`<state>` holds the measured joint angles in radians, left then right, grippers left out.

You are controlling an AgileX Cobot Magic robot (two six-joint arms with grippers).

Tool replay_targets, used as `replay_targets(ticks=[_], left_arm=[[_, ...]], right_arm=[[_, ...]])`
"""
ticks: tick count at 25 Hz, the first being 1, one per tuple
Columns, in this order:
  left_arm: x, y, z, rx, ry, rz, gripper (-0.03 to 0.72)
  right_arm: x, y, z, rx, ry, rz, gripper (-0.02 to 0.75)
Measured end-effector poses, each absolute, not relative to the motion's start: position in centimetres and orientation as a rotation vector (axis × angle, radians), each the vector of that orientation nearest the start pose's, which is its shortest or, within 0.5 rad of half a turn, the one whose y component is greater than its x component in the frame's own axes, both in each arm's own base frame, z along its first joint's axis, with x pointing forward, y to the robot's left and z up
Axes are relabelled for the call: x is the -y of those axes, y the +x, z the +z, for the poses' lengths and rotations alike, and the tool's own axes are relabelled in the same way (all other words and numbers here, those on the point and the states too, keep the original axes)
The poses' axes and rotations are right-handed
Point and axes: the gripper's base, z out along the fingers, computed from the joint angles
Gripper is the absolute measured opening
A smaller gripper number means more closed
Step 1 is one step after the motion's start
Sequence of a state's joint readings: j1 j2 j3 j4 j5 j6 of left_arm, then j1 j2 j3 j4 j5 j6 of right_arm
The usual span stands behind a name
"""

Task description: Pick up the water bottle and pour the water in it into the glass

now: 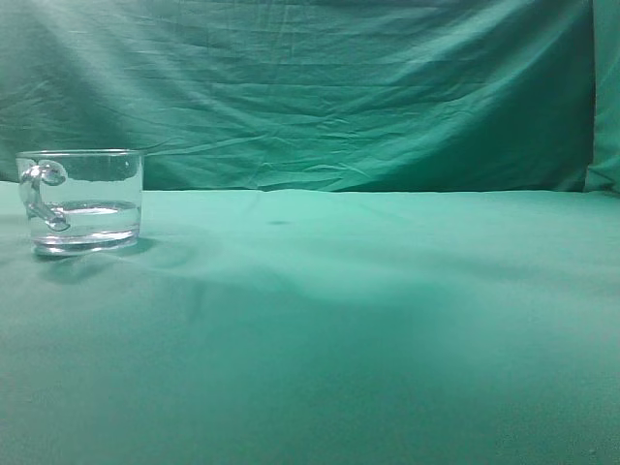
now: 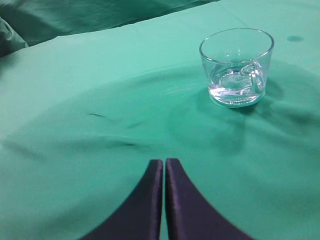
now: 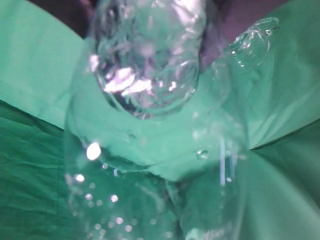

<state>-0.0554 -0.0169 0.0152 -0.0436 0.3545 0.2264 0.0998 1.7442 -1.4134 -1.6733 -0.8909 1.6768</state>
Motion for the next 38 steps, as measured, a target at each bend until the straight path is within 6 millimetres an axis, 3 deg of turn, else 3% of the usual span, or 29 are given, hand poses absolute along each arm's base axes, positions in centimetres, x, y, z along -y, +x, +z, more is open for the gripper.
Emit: replay_targets(ticks=[5,9,17,25,28,38], left_arm=[[0.4,5.2,17.7,-1.822,0.231,0.077,0.0],[0.4,5.2,17.7,-1.822,0.231,0.077,0.0],[0.4,5.2,17.7,-1.822,0.231,0.077,0.0],[0.4,5.2,17.7,-1.822,0.231,0.077,0.0],[0.4,5.2,17.7,-1.822,0.231,0.077,0.0],[0.4,5.2,17.7,-1.822,0.231,0.077,0.0]], right_arm=[[-10.0,34.4,32.5,-1.699,-0.677,0.783,0.278],[-9.1,31.5,30.6,-1.686,-0.618,0.686,0.278],[-7.0,27.2,24.9,-1.792,-0.506,0.465,0.278],[-6.3,24.1,20.0,-1.853,-0.562,0.208,0.278],[-6.2,23.6,19.2,-1.839,-0.568,0.155,0.278],[-5.7,24.8,16.7,-1.815,-0.265,0.24,0.278]])
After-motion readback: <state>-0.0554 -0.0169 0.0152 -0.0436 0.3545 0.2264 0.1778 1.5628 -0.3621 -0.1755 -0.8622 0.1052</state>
